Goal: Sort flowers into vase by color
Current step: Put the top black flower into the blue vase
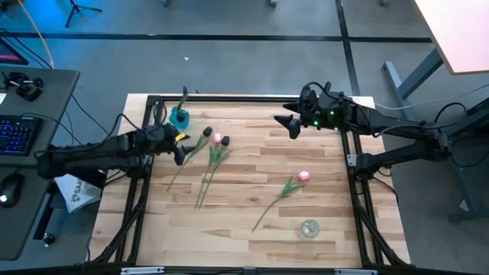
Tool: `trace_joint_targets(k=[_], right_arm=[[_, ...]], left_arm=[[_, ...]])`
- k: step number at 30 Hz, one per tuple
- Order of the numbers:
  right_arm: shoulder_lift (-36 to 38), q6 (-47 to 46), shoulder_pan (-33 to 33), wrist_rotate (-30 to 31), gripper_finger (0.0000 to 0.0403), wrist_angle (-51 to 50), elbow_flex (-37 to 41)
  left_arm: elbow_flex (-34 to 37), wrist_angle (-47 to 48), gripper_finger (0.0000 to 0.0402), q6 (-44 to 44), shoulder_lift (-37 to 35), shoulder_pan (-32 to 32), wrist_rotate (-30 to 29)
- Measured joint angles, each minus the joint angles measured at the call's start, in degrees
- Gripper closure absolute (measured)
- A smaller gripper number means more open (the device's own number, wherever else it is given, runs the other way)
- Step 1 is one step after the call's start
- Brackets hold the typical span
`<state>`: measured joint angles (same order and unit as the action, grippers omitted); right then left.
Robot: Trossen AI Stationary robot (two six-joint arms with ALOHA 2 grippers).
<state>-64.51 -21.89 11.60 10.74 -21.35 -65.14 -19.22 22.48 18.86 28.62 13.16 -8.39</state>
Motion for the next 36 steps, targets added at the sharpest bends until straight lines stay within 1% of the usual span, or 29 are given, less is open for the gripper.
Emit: trace_joint_targets(k=[3, 7, 9, 11, 13, 15, 18, 20, 23, 25, 27, 29, 31, 33, 36], right_arm=[[0.1, 1.1, 0.0, 0.0, 0.0082, 0.2, 0.0], [0.2, 1.4, 0.0, -0.3, 0.0082, 0.1, 0.0], [0.2, 1.4, 0.0, -0.4, 0.0082, 0.0, 0.0], [0.2, 1.8, 0.0, -0.4, 0.0082, -0.3, 0.0], [0.2, 2.5, 0.0, -0.2, 0.0082, -0.3, 0.0], [0.2, 2.9, 0.0, -0.1, 0.0082, -0.3, 0.0], [0.2, 2.9, 0.0, -0.1, 0.0082, -1.3, 0.0], [0.2, 3.3, 0.0, 0.0, 0.0082, -2.1, 0.0], [0.2, 4.2, 0.0, 0.8, 0.0082, -2.6, 0.0], [0.2, 4.8, 0.0, 1.0, 0.0082, -2.6, 0.0], [0.2, 6.0, 0.4, 1.0, 0.0082, -2.5, 0.0], [0.2, 7.2, 0.7, 1.1, 0.0082, -2.6, 0.0], [0.2, 7.9, 1.2, 1.0, 0.0082, -2.6, 0.0], [0.2, 8.0, 1.8, 1.0, 0.0082, -2.6, 0.0], [0.2, 8.0, 2.3, 1.0, 0.0082, -2.9, 0.0]], left_arm=[[0.0, 0.0, 0.0112, 2.2, 0.0, -4.8, 2.3], [0.0, -0.5, 0.0112, 10.4, 0.0, -12.6, 4.5], [0.0, -1.1, 0.0112, 13.2, 0.4, -17.3, 4.8], [0.0, -1.2, 0.0112, 15.8, 1.1, -22.2, 3.8], [0.0, -1.2, 0.0112, 19.2, 2.4, -27.4, 0.8], [0.0, -0.5, 0.0112, 23.2, 4.7, -32.7, -3.9], [0.0, 0.3, 0.0112, 31.3, 10.3, -39.9, -13.0], [0.0, 0.3, 0.0112, 36.0, 14.5, -42.8, -16.9], [-0.8, 1.7, 0.0112, 43.2, 19.4, -42.4, -16.5], [-2.2, 3.5, 0.0112, 46.0, 21.3, -40.0, -12.8], [-3.8, 5.5, 0.0112, 46.9, 22.6, -36.7, -7.1], [-5.5, 7.1, 0.0112, 46.3, 23.7, -33.3, -2.6], [-7.3, 6.5, 0.0112, 44.0, 24.2, -30.4, 0.4], [-9.4, 5.7, 0.0112, 42.2, 24.4, -28.5, 1.7], [-11.4, 3.8, 0.0112, 38.4, 24.4, -27.1, 1.9]])
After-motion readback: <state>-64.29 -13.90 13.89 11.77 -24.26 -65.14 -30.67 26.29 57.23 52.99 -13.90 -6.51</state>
